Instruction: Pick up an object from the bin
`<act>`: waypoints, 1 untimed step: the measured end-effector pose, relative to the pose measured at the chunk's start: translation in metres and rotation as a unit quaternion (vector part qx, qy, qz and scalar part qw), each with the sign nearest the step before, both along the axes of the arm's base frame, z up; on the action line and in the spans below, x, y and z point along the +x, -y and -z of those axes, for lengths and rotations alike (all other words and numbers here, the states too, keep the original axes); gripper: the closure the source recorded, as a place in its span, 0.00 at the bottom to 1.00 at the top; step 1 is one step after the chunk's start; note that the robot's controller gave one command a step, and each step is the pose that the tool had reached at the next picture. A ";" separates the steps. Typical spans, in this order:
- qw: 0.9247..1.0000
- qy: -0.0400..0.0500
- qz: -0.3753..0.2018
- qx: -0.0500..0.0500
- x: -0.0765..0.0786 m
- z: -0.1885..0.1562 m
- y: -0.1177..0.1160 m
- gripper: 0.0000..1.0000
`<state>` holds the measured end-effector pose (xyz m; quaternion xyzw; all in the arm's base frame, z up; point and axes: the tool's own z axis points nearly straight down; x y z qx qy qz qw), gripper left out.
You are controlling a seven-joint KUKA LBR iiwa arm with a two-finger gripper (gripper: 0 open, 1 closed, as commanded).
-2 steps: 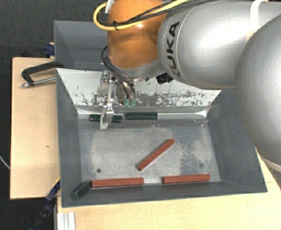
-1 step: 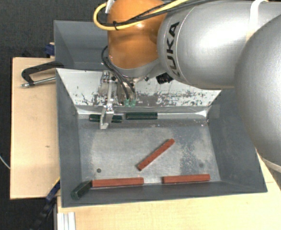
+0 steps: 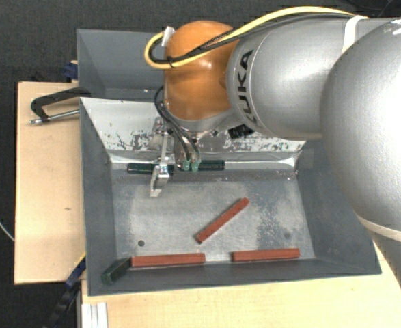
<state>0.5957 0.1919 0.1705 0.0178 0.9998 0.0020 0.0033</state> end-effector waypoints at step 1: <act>1.000 -0.004 -0.010 -0.002 -0.023 0.048 0.025 0.00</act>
Offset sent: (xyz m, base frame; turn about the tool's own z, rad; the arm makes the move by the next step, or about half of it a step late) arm 0.0022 -0.0368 -0.0894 -0.0613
